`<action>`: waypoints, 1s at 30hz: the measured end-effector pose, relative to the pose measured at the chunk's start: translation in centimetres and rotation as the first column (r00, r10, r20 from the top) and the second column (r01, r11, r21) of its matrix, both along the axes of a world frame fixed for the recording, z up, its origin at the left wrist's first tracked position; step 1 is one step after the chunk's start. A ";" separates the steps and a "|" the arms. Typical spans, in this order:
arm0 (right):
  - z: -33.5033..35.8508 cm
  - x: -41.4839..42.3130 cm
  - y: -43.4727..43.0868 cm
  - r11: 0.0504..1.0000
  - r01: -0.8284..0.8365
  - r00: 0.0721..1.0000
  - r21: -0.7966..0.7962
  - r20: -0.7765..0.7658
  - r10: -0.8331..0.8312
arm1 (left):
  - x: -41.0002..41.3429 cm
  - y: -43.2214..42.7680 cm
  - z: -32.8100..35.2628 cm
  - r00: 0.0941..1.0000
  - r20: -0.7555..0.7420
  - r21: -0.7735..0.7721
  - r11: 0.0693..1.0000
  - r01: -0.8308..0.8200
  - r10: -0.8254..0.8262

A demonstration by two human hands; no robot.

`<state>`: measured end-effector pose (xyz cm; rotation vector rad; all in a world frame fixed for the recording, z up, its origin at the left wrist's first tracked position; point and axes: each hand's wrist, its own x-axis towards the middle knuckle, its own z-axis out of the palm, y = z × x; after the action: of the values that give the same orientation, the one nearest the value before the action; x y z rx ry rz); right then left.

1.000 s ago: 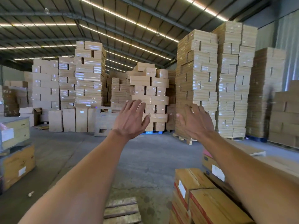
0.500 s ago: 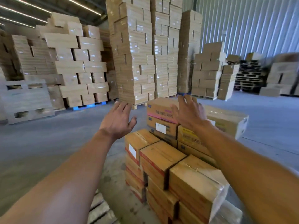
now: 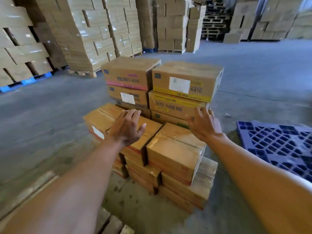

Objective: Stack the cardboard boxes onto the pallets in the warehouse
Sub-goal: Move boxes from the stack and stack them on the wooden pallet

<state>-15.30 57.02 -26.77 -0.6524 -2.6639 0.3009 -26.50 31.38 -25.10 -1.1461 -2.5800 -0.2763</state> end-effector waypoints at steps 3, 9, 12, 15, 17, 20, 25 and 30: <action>-4.8 0.2 0.9 0.998 0.063 0.993 -0.030 0.106 -0.059 | -1.8 2.0 -4.4 0.997 0.034 -0.020 0.997 0.069 -0.068; -15.1 -0.2 0.6 0.971 0.214 0.940 -0.107 0.292 -0.175 | -6.4 4.2 -15.9 0.968 0.215 -0.092 0.984 0.150 -0.128; -20.6 -1.1 0.0 0.934 0.312 0.906 -0.176 0.350 -0.237 | -9.0 4.8 -22.0 0.934 0.336 -0.131 0.976 0.176 -0.124; -25.5 -2.0 -0.4 0.890 0.406 0.861 -0.208 0.414 -0.296 | -11.3 5.5 -27.8 0.905 0.414 -0.135 0.976 0.171 -0.101; -28.3 -3.0 -0.3 0.861 0.458 0.835 -0.222 0.441 -0.330 | -12.8 6.2 -31.0 0.891 0.449 -0.118 0.983 0.140 -0.073; -31.7 -4.5 0.1 0.828 0.510 0.810 -0.233 0.453 -0.372 | -15.1 7.4 -34.6 0.877 0.480 -0.092 0.993 0.069 -0.017; -35.3 -5.9 0.7 0.740 0.609 0.769 -0.286 0.444 -0.461 | -17.0 8.9 -37.9 0.865 0.491 -0.086 0.994 -0.070 0.104; -37.5 -6.6 0.3 0.657 0.669 0.732 -0.349 0.460 -0.502 | -16.8 9.4 -39.2 0.823 0.543 -0.020 0.983 -0.184 0.165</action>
<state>-21.89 57.32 -64.29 -1.8446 -2.4544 0.7489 -43.30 40.82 -64.25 -0.9013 -3.1308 -0.6885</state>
